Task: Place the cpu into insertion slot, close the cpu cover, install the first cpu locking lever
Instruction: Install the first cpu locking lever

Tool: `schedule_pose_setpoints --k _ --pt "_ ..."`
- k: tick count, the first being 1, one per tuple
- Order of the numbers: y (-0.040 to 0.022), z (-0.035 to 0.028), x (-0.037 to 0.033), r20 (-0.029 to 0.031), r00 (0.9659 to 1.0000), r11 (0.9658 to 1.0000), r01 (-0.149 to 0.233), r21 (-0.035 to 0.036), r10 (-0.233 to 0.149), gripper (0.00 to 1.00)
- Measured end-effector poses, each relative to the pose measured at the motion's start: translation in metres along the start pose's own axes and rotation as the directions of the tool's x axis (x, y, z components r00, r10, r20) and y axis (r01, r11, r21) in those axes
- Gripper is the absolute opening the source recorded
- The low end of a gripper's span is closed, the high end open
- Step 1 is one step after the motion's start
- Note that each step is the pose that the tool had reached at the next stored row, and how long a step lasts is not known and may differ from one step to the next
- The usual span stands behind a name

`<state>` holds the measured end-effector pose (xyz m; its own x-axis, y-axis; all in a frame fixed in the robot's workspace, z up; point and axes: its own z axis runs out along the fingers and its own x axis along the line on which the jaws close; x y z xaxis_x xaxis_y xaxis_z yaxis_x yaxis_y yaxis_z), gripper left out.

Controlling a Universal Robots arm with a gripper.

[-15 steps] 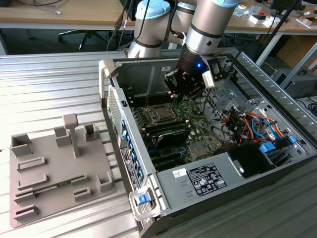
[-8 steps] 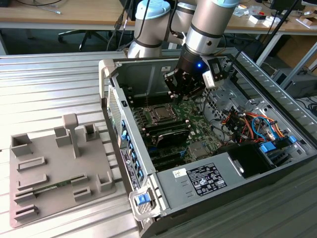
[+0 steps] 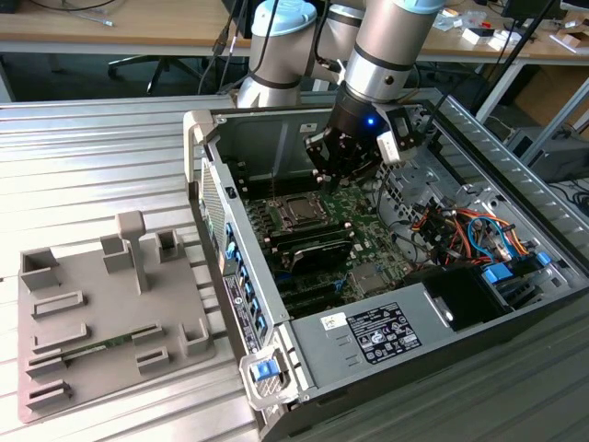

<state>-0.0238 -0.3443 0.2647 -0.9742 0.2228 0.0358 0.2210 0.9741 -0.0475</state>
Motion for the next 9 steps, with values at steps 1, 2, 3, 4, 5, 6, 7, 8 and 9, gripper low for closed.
schedule_pose_setpoints --k 1,2,3,4,5,6,7,8,9 --pt "0.0000 0.0000 0.0000 0.0001 1.0000 1.0000 0.002 0.0000 -0.002 0.11" --pt "0.0000 0.0000 0.0000 0.0002 1.0000 1.0000 0.005 0.0002 -0.005 0.11" --pt "0.0000 0.0000 0.0000 0.0004 1.0000 1.0000 0.009 0.0003 -0.009 0.11" --pt "0.0000 0.0000 0.0000 0.0005 0.9999 0.9999 0.011 0.0004 -0.011 0.11" --pt "0.0000 0.0000 0.0000 0.0007 0.9999 0.9999 0.013 0.0005 -0.013 0.11" --pt "0.0000 0.0000 0.0000 0.0008 0.9999 0.9999 0.017 0.0006 -0.017 0.11" --pt "0.0000 0.0000 0.0000 0.0011 0.9997 0.9997 0.022 0.0008 -0.022 0.11" --pt "0.0000 0.0000 0.0000 0.0014 0.9996 0.9996 0.029 0.0010 -0.029 0.11" --pt "0.0000 0.0000 0.0000 0.0017 0.9994 0.9994 0.036 0.0013 -0.036 0.11"
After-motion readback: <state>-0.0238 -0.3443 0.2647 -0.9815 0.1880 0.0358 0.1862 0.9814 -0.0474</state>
